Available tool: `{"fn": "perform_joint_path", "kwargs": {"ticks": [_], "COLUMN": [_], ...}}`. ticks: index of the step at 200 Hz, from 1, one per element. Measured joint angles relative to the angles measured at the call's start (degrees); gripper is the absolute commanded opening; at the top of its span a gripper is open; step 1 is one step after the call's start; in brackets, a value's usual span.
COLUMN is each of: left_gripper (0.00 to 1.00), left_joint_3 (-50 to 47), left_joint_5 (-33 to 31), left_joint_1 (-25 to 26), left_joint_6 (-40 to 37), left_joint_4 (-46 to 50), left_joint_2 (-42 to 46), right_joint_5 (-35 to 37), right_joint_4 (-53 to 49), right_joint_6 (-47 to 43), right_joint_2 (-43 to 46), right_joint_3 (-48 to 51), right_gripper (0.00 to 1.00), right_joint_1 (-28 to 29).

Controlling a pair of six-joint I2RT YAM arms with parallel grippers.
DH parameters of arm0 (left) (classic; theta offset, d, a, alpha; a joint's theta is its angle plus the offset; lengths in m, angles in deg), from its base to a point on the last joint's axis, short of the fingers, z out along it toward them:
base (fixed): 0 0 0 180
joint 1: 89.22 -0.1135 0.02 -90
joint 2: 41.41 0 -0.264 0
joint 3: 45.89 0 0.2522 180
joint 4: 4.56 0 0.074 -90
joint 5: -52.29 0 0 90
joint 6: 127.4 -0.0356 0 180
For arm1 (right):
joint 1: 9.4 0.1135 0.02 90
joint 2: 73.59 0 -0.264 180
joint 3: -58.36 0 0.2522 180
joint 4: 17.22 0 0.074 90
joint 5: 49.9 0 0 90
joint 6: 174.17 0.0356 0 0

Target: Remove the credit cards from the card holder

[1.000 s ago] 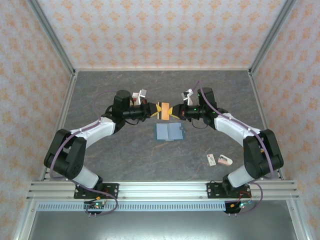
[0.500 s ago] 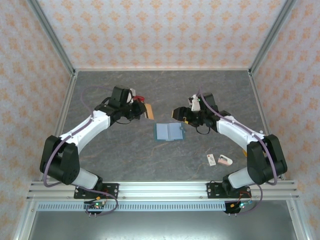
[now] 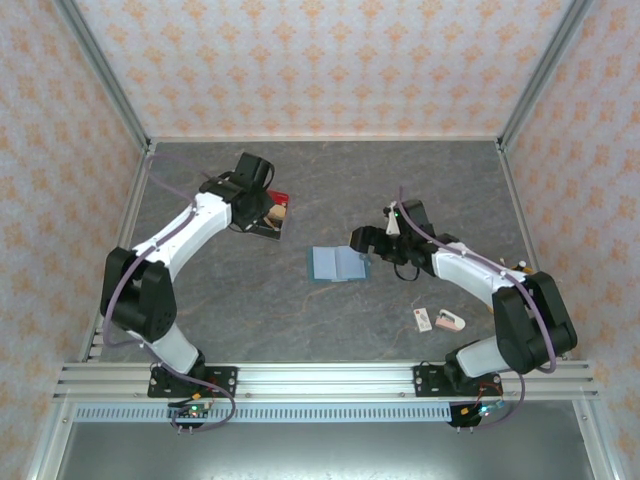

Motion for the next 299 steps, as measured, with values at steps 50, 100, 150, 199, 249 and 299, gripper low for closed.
{"fn": "perform_joint_path", "kwargs": {"ticks": [50, 100, 150, 199, 249, 299], "left_gripper": [0.01, 0.02, 0.03, 0.03, 0.07, 0.24], "left_joint_3": [7.96, 12.35, 12.79, 16.09, 17.49, 18.01], "left_joint_5": [-2.23, -4.55, -5.18, -5.11, -4.81, -4.55], "left_joint_1": [0.0, 0.02, 0.02, 0.02, 0.02, 0.02], "left_joint_6": [10.82, 19.54, 23.67, 23.82, 23.78, 23.71], "left_joint_4": [1.2, 4.94, 6.03, 6.67, 6.95, 6.99], "left_joint_2": [-6.95, -12.68, -14.58, -18.82, -19.47, -19.47], "right_joint_5": [5.44, 7.76, 8.35, 8.61, 8.57, 8.33], "right_joint_4": [1.44, 2.14, 2.29, 2.29, 2.29, 2.27], "right_joint_6": [-1.46, -2.64, -2.82, -2.82, -2.82, -2.8], "right_joint_2": [0.02, 0.81, 1.07, 1.07, 1.07, 0.76], "right_joint_3": [0.9, 1.73, 1.77, 1.77, 1.79, 1.77], "right_gripper": [0.93, 0.94, 0.94, 0.95, 0.95, 0.95], "right_joint_1": [2.93, 3.08, 3.3, 3.3, 3.3, 3.3]}}
